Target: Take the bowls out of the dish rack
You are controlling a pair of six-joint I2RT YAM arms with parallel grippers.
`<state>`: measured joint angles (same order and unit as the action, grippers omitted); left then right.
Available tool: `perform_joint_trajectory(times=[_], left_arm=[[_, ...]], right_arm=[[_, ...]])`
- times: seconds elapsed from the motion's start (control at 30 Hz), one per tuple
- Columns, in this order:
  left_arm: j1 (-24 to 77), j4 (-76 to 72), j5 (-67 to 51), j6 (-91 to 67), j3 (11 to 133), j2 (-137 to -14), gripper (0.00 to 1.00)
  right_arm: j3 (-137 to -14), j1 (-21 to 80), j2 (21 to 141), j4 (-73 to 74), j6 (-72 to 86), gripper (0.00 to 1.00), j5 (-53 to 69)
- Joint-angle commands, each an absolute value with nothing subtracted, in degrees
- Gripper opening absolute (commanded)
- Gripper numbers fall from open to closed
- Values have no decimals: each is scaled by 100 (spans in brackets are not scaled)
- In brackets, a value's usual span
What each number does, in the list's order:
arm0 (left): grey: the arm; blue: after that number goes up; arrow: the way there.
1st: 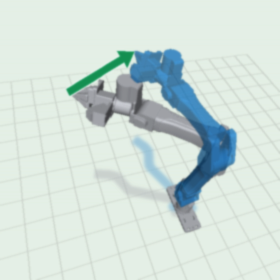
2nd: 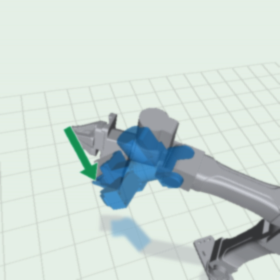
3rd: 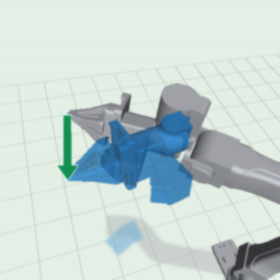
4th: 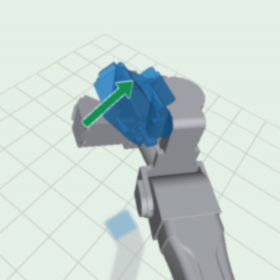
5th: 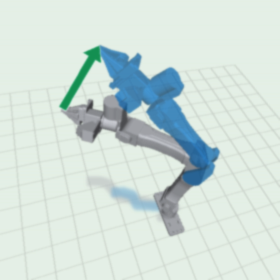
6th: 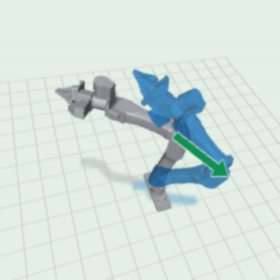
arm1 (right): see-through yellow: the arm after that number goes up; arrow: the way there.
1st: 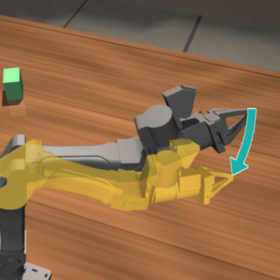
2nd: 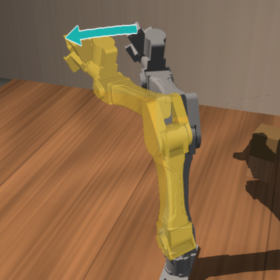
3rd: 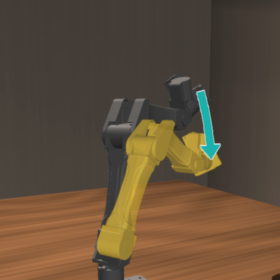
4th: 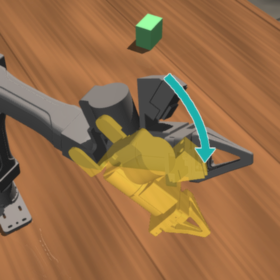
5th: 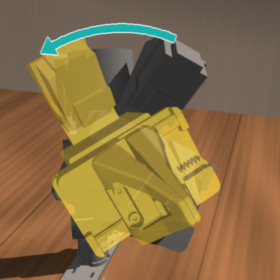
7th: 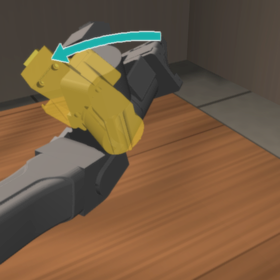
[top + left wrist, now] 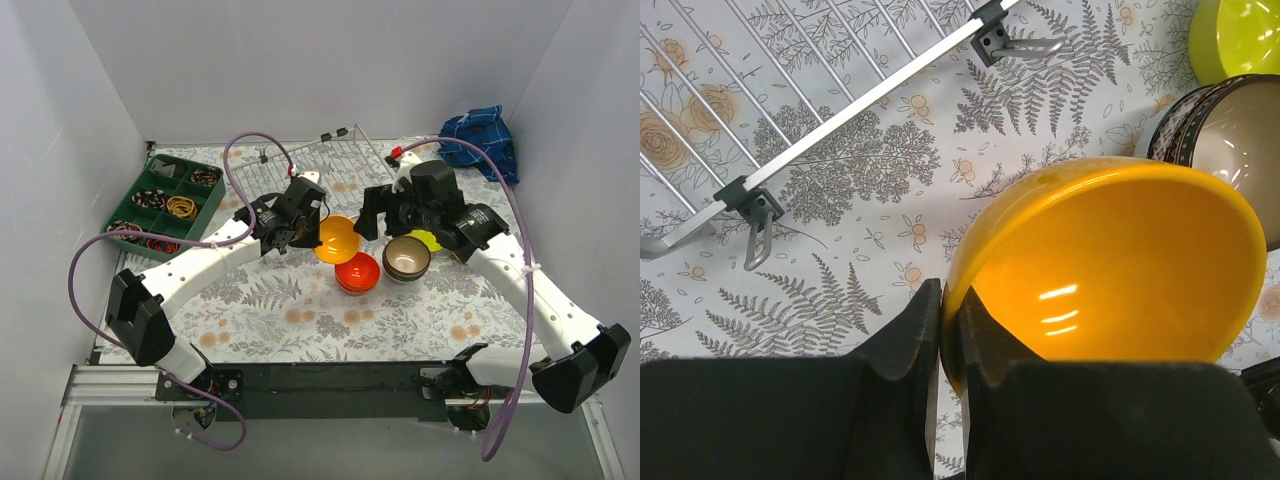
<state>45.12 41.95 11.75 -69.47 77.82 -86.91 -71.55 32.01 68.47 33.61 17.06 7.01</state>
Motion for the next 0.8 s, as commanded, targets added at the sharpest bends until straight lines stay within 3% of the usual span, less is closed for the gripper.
perform_joint_trajectory(times=[0.0, 0.2, 0.3, 0.33, 0.4, 0.43, 0.5, 0.53, 0.6, 0.63, 0.77], left_arm=[[4693, 4535, 1678, -7093, 8252, -8727, 0], [4799, 4597, 1767, -7163, 8393, -8754, 0], [4843, 4614, 1793, -7189, 8411, -8771, 0], [4851, 4623, 1802, -7189, 8420, -8763, 0], [4860, 4623, 1793, -7181, 8411, -8771, 0], [4860, 4614, 1802, -7198, 8420, -8771, 0], [4860, 4606, 1828, -7216, 8411, -8737, 1], [4860, 4597, 1846, -7207, 8402, -8719, 5], [4860, 4518, 1968, -7242, 8394, -8614, 11], [4860, 4465, 1995, -7233, 8359, -8552, 26], [4860, 4105, 2162, -7216, 8192, -8166, 56]], right_arm=[[-7628, 3743, 7214, 3568, 2091, 92, -174], [-8006, 4086, 7856, 3779, 2250, 79, -791], [-8112, 4139, 8067, 3797, 2241, 60, -888], [-8147, 4157, 8112, 3788, 2224, 47, -879], [-8261, 4175, 8235, 3832, 2189, 32, -905], [-8297, 4184, 8253, 3841, 2180, 19, -931], [-8393, 4175, 8323, 3911, 2101, 8, -1010], [-8420, 4184, 8341, 3946, 2048, 1, -1115], [-8490, 4175, 8376, 4060, 1917, 1, -1300], [-8499, 4157, 8385, 4113, 1864, 1, -1475], [-8499, 3755, 8341, 4254, 1644, 1, -1678]])
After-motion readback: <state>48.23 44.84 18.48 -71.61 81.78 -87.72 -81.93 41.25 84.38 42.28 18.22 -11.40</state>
